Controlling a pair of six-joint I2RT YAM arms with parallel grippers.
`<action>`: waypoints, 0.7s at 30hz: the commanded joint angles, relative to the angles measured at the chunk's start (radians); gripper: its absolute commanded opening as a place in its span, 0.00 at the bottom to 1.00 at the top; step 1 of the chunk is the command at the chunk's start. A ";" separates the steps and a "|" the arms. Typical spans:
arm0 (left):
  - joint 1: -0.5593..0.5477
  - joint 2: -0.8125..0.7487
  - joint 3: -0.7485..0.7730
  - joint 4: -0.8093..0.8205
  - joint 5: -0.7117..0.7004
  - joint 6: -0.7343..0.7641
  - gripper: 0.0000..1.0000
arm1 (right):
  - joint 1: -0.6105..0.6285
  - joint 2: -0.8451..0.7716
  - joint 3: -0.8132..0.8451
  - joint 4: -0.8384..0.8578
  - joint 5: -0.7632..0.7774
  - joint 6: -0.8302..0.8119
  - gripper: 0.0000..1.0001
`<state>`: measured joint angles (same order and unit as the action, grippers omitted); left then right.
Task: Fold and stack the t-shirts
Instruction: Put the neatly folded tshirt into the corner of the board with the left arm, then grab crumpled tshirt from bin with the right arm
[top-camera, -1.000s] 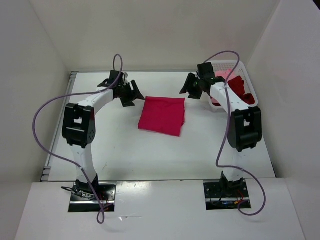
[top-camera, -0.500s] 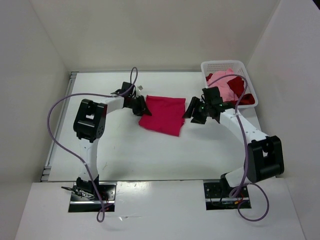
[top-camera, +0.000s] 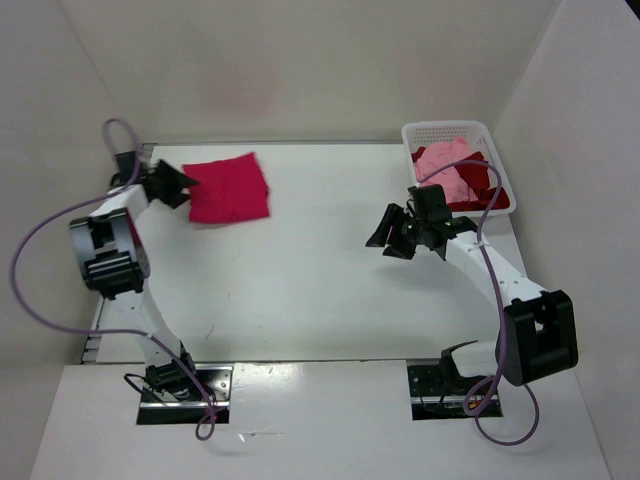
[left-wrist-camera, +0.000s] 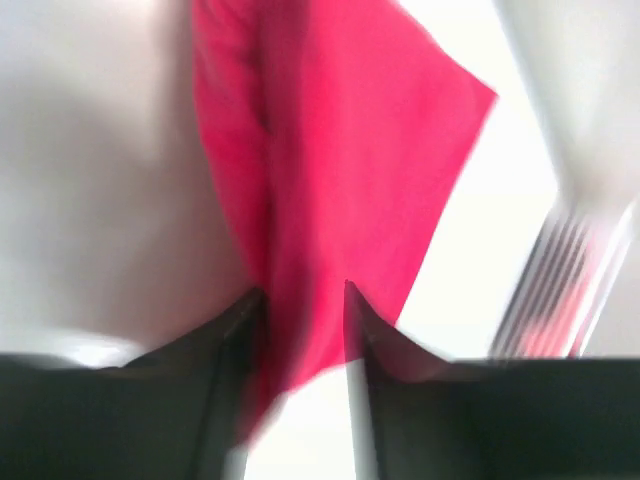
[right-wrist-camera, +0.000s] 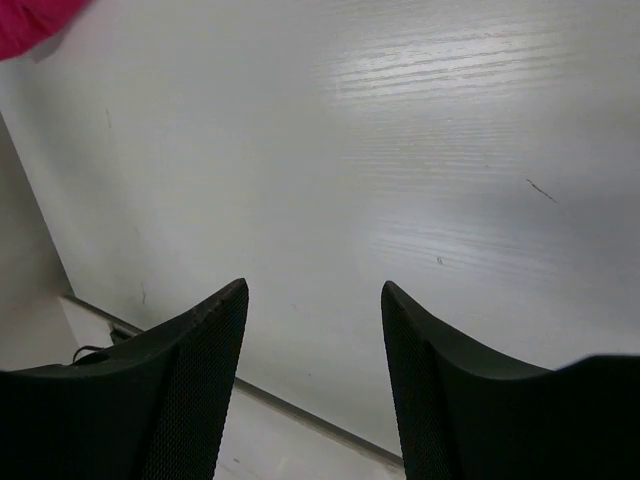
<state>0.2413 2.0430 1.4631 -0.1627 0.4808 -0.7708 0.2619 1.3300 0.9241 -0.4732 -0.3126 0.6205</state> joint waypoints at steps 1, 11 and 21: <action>0.165 -0.167 -0.143 0.095 -0.004 -0.108 0.66 | 0.014 -0.028 0.001 0.025 -0.034 0.002 0.62; 0.181 -0.363 -0.369 0.075 0.005 -0.048 1.00 | 0.023 0.009 0.038 0.045 -0.052 -0.007 0.63; -0.227 -0.523 -0.489 0.022 -0.024 0.044 0.47 | -0.101 0.141 0.349 -0.010 0.294 -0.047 0.13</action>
<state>0.1535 1.5696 0.9916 -0.1349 0.4488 -0.7837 0.2321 1.4391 1.1545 -0.4915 -0.1677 0.6102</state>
